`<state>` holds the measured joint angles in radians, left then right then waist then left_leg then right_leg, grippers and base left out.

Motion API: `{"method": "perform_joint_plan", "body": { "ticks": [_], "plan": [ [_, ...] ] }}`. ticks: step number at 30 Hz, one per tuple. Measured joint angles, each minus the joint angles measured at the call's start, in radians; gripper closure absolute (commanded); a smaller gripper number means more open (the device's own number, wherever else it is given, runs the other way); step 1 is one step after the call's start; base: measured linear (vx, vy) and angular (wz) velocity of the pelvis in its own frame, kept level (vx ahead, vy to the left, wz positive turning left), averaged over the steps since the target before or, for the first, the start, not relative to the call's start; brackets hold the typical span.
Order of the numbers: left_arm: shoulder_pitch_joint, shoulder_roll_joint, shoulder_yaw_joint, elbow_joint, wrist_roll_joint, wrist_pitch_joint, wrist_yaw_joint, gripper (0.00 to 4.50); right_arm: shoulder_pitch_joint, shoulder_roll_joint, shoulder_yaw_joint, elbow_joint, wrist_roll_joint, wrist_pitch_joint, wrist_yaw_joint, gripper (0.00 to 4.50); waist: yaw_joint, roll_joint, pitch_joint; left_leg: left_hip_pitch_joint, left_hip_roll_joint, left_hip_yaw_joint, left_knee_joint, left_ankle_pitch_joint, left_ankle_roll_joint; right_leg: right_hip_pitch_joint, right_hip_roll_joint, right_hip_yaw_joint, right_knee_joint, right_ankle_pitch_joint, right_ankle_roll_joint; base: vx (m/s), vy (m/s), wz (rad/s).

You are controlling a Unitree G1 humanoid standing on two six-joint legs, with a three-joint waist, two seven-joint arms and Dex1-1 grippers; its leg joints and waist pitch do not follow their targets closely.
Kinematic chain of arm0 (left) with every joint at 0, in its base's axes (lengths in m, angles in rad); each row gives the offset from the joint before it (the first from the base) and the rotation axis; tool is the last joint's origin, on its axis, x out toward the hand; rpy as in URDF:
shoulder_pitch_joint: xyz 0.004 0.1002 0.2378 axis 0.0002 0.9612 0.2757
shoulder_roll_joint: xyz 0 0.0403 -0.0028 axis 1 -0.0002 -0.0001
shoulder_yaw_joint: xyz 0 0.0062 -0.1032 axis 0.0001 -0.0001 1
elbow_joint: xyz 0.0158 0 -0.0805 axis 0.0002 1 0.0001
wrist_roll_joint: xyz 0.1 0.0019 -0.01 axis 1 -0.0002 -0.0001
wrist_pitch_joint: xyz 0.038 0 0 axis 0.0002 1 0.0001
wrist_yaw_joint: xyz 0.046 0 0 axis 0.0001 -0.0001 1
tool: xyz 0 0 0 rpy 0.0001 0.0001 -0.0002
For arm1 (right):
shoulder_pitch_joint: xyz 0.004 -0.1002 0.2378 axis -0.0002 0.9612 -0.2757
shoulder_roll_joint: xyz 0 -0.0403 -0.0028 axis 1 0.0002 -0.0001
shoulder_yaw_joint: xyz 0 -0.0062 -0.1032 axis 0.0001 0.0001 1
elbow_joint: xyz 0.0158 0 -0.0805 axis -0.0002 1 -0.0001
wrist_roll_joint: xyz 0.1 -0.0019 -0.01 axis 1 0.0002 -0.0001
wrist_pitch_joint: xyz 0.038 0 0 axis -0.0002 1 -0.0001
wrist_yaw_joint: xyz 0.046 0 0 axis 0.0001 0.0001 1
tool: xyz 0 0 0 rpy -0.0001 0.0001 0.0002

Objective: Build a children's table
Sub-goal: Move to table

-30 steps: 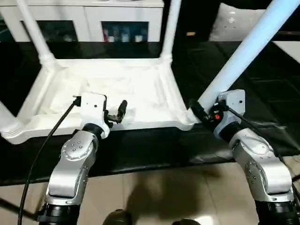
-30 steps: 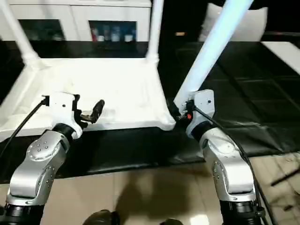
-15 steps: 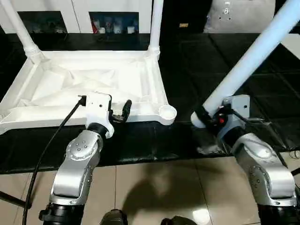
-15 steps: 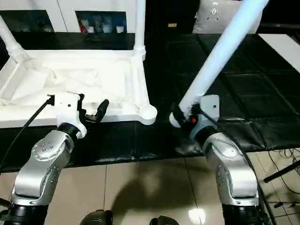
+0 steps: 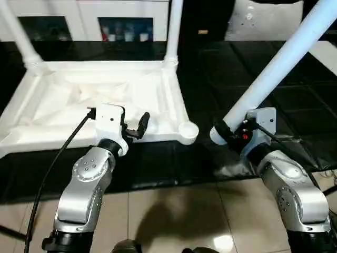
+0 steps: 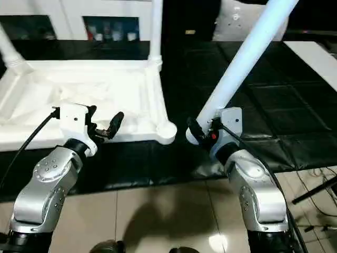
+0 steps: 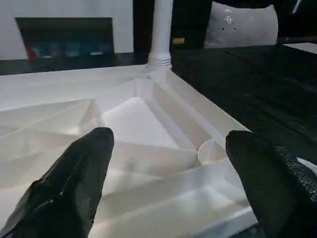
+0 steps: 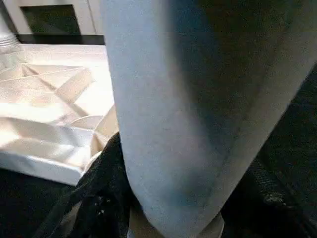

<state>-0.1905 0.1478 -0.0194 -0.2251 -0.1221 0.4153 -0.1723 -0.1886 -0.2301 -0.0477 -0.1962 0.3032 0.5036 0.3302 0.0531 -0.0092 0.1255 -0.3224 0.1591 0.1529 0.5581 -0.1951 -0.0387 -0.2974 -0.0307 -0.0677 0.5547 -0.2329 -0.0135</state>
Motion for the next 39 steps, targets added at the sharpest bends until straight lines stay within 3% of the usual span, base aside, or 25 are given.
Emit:
{"method": "perform_joint_plan", "body": {
  "ticks": [3,6,8,9,10,11,12,13,14,15,16,17,18,19,20,21,22,23,24,26,28,31,33,36,39],
  "plan": [
    [0.000,0.000,0.000,0.000,0.000,0.000,-0.001,0.36,0.000,-0.003,0.001,0.000,0.000,0.000,0.001,2.56,0.005,0.000,-0.002,0.002,-0.002,0.006,-0.002,-0.011,0.009,0.003,-0.002,0.003,-0.002,-0.006,-0.003,0.126,0.012,0.00],
    [0.000,0.000,0.000,0.000,0.000,0.000,-0.001,0.36,0.000,-0.008,0.003,0.000,0.000,0.000,0.004,2.56,0.012,0.002,-0.008,-0.009,-0.005,0.002,0.003,-0.029,0.015,0.004,-0.002,0.002,-0.001,-0.024,-0.001,0.153,0.000,0.05],
    [0.000,0.001,0.001,0.000,0.000,0.000,-0.001,0.36,0.000,-0.008,0.006,0.000,0.000,0.001,0.006,2.56,0.006,0.002,-0.012,-0.007,-0.010,-0.008,0.016,-0.048,0.026,0.001,-0.003,0.003,0.023,-0.041,0.004,0.177,-0.007,0.12],
    [0.001,0.005,0.001,0.000,0.000,0.001,-0.001,0.36,-0.006,-0.007,0.015,0.001,-0.001,0.003,0.007,2.56,-0.002,-0.003,-0.014,0.002,-0.016,-0.015,0.023,-0.060,0.020,-0.028,-0.015,0.002,0.077,-0.060,-0.005,0.175,-0.014,0.14],
    [0.003,0.008,0.005,0.001,0.000,0.001,-0.001,0.36,-0.010,-0.005,0.023,0.000,0.000,0.004,0.009,2.56,-0.011,-0.006,-0.016,0.010,-0.021,-0.019,0.032,-0.073,0.022,-0.060,-0.027,0.003,0.147,-0.068,0.001,0.127,-0.043,0.11],
    [0.002,0.015,0.007,0.000,0.000,0.001,-0.001,0.36,-0.008,-0.006,0.025,-0.001,0.000,0.005,0.010,2.56,-0.018,-0.010,-0.019,0.020,-0.022,-0.020,0.041,-0.085,0.021,-0.090,-0.035,0.014,0.181,-0.070,0.010,0.000,0.000,0.00],
    [0.000,0.017,0.009,-0.003,0.001,0.000,-0.002,0.36,-0.007,-0.008,0.025,-0.001,0.000,0.006,0.010,2.56,-0.026,-0.027,-0.025,0.029,-0.032,-0.012,0.054,-0.102,0.025,-0.128,-0.056,0.037,0.164,-0.059,0.016,0.000,0.000,0.00],
    [-0.002,0.015,0.007,-0.005,0.001,0.000,-0.002,0.36,-0.006,-0.013,0.022,-0.002,0.000,0.006,0.010,2.56,-0.025,-0.052,-0.024,0.029,-0.048,-0.003,0.077,-0.124,0.043,-0.125,-0.072,0.061,0.145,-0.030,0.037,-0.073,-0.040,0.09],
    [0.001,-0.004,-0.006,-0.004,0.001,0.001,-0.004,0.36,0.008,-0.027,0.009,0.001,-0.002,0.008,0.008,2.56,-0.015,-0.050,-0.023,0.026,-0.049,-0.016,0.122,-0.145,0.119,-0.107,-0.056,0.069,0.150,-0.050,0.019,0.040,-0.068,0.07],
    [0.002,-0.010,-0.027,-0.004,0.000,0.001,-0.011,0.36,0.010,-0.032,0.002,0.003,-0.004,0.009,0.007,2.56,-0.008,-0.049,-0.021,0.008,-0.061,-0.035,0.167,-0.146,0.138,-0.090,-0.048,0.068,0.137,-0.049,0.014,0.040,-0.068,0.07],
    [0.002,-0.010,-0.037,-0.004,0.000,0.001,-0.016,0.36,0.009,-0.031,-0.001,0.003,-0.004,0.009,0.007,2.56,-0.006,-0.048,-0.021,-0.012,-0.071,-0.045,0.200,-0.143,0.133,-0.071,-0.040,0.068,0.119,-0.047,0.010,0.132,-0.084,-0.13],
    [0.001,-0.009,-0.037,-0.005,0.000,0.001,-0.018,0.36,0.009,-0.031,-0.001,0.001,-0.004,0.009,0.008,2.56,-0.006,-0.044,-0.021,-0.030,-0.080,-0.052,0.203,-0.132,0.113,-0.049,-0.033,0.062,0.104,-0.047,0.008,0.118,-0.055,-0.15],
    [-0.001,-0.006,-0.036,-0.010,0.001,0.001,-0.018,0.36,0.008,-0.031,-0.002,0.000,-0.004,0.008,0.008,2.56,-0.003,-0.027,-0.020,-0.050,-0.078,-0.052,0.173,-0.108,0.075,-0.023,-0.019,0.047,0.086,-0.049,0.000,0.118,-0.055,-0.15],
    [-0.001,-0.004,-0.035,-0.014,0.001,0.000,-0.018,0.36,0.007,-0.031,-0.002,-0.001,-0.004,0.007,0.008,2.56,-0.003,-0.003,-0.020,-0.066,-0.066,-0.054,0.124,-0.082,0.062,-0.005,0.000,0.030,0.076,-0.053,-0.002,0.125,-0.009,-0.05],
    [-0.003,0.000,-0.033,-0.019,-0.001,0.001,-0.019,0.36,0.006,-0.029,-0.002,0.000,-0.004,0.005,0.009,2.56,-0.002,0.029,-0.017,-0.067,-0.041,-0.068,0.090,-0.017,0.043,0.013,0.030,0.010,0.072,-0.059,0.000,0.147,0.071,-0.10],
    [0.002,0.009,-0.027,-0.017,-0.003,0.006,-0.021,0.36,0.008,-0.019,0.009,0.002,-0.003,0.006,0.012,2.56,-0.008,0.028,-0.017,-0.067,-0.039,-0.068,0.098,-0.027,0.043,0.014,0.024,0.000,0.072,-0.066,-0.004,0.147,0.071,-0.10],
    [0.002,0.021,-0.018,-0.017,-0.004,0.013,-0.027,0.36,0.001,-0.013,0.022,0.000,0.005,0.006,0.022,2.56,-0.015,0.024,-0.019,-0.072,-0.046,-0.069,0.097,-0.032,0.053,-0.003,0.018,0.001,0.092,-0.069,-0.018,0.153,0.099,-0.01],
    [0.001,0.041,-0.012,-0.012,-0.006,0.018,-0.043,0.36,-0.003,-0.007,0.025,-0.001,0.016,0.002,0.031,2.56,-0.017,0.020,-0.021,-0.076,-0.056,-0.068,0.102,-0.029,0.052,-0.029,0.006,0.010,0.121,-0.066,-0.015,0.129,0.051,0.07],
    [-0.002,0.056,-0.012,-0.010,-0.007,0.018,-0.060,0.36,-0.002,-0.007,0.021,-0.001,0.023,-0.006,0.037,2.56,-0.017,0.019,-0.022,-0.079,-0.063,-0.069,0.105,-0.029,0.053,-0.047,0.002,0.034,0.136,-0.055,0.012,0.129,0.051,0.07],
    [-0.018,0.091,-0.002,-0.001,-0.034,0.019,-0.118,0.36,-0.003,-0.012,0.006,-0.001,0.045,-0.011,0.054,2.56,-0.015,0.008,-0.027,-0.087,-0.087,-0.074,0.106,-0.028,0.050,-0.077,-0.026,0.079,0.118,-0.050,0.067,0.024,0.029,0.01],
    [-0.046,0.125,-0.003,0.012,-0.074,0.025,-0.196,0.36,-0.002,-0.022,-0.013,-0.001,0.069,-0.013,0.080,2.56,-0.012,0.004,-0.030,-0.103,-0.092,-0.068,0.097,-0.020,0.045,-0.087,-0.028,0.081,0.129,-0.049,0.066,0.000,0.000,0.00],
    [-0.063,0.182,-0.007,0.014,-0.110,0.039,-0.290,0.36,-0.001,-0.049,-0.021,-0.001,0.073,-0.016,0.101,2.56,-0.015,0.004,-0.030,-0.096,-0.085,-0.066,0.076,-0.012,0.040,-0.083,-0.026,0.075,0.111,-0.032,0.057,0.000,0.000,0.00],
    [-0.062,0.247,-0.018,0.014,-0.123,0.039,-0.377,0.53,-0.002,-0.069,-0.014,0.001,0.063,-0.035,0.130,2.56,-0.019,0.008,-0.028,-0.095,-0.071,-0.060,0.073,-0.006,0.036,-0.073,-0.024,0.061,0.096,-0.026,0.038,-0.072,-0.010,0.07],
    [-0.058,0.323,-0.047,0.015,-0.140,0.039,-0.499,0.77,-0.005,-0.074,0.005,0.001,0.088,-0.013,0.179,2.56,-0.015,0.010,-0.026,-0.086,-0.055,-0.037,0.069,0.000,0.037,-0.062,-0.026,0.054,0.092,-0.021,0.026,-0.076,-0.009,0.13],
    [-0.053,0.384,-0.092,0.011,-0.157,0.044,-0.606,1.16,-0.004,-0.084,0.024,0.002,0.092,-0.018,0.214,2.56,0.000,0.011,-0.024,-0.080,-0.054,-0.022,0.062,0.000,0.036,-0.061,-0.034,0.056,0.092,-0.019,0.022,-0.064,0.007,0.06]
  ]
}}
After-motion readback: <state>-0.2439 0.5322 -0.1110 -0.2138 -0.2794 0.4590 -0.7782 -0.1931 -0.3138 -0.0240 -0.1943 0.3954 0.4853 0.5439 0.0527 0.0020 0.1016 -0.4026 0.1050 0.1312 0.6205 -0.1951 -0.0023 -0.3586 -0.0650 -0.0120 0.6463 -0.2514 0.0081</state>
